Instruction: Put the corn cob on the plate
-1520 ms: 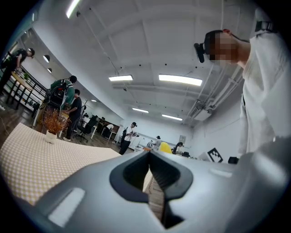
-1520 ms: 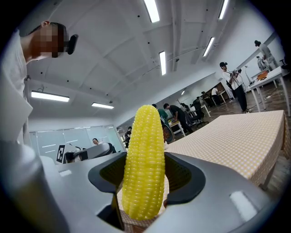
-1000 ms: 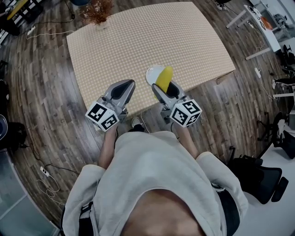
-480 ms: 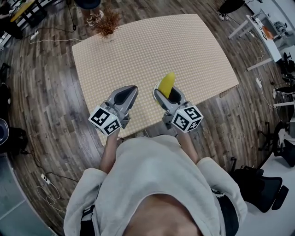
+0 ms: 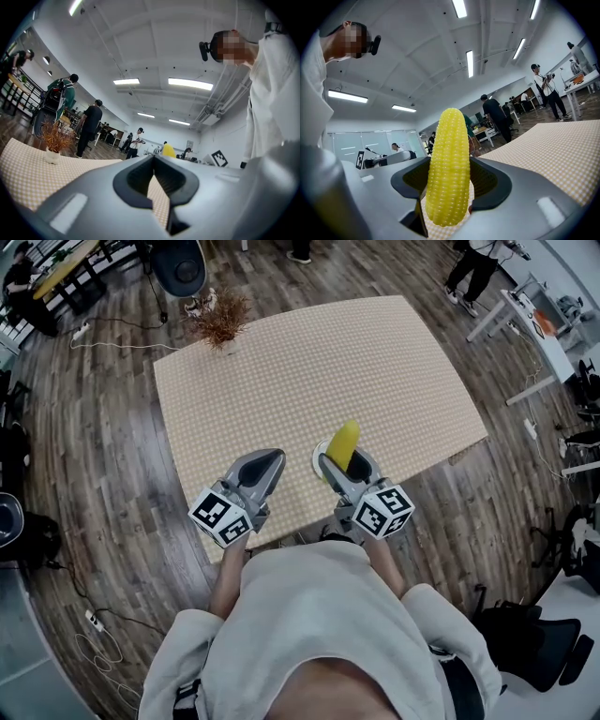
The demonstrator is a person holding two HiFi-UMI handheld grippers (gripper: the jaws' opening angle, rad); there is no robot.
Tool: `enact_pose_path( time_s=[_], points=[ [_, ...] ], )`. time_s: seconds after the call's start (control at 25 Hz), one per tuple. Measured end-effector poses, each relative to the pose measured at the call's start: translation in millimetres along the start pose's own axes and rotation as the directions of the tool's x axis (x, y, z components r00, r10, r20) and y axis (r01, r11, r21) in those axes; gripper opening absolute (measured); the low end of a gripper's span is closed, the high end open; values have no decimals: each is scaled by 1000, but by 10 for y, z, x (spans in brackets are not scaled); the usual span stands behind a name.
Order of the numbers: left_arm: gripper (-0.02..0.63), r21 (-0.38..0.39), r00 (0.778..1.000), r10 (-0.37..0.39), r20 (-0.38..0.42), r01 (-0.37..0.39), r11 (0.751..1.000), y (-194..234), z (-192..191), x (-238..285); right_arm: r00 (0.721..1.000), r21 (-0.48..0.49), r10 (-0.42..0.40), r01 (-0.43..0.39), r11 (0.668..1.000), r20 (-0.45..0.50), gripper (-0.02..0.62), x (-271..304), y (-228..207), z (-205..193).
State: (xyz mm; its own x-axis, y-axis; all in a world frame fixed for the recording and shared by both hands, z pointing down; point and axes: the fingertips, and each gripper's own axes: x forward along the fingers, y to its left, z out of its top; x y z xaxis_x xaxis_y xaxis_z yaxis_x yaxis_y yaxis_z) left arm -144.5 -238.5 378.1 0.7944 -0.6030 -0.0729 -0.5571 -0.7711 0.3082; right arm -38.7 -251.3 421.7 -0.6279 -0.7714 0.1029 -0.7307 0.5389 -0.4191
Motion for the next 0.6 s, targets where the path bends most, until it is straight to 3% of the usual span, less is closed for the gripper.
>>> enact_pose_path(
  time_s=[0.6],
  points=[
    [9,17,997,77,25,-78,997,-425,-40,553,999,-8,49,-49,999,-16,261,-478,-533,278]
  ],
)
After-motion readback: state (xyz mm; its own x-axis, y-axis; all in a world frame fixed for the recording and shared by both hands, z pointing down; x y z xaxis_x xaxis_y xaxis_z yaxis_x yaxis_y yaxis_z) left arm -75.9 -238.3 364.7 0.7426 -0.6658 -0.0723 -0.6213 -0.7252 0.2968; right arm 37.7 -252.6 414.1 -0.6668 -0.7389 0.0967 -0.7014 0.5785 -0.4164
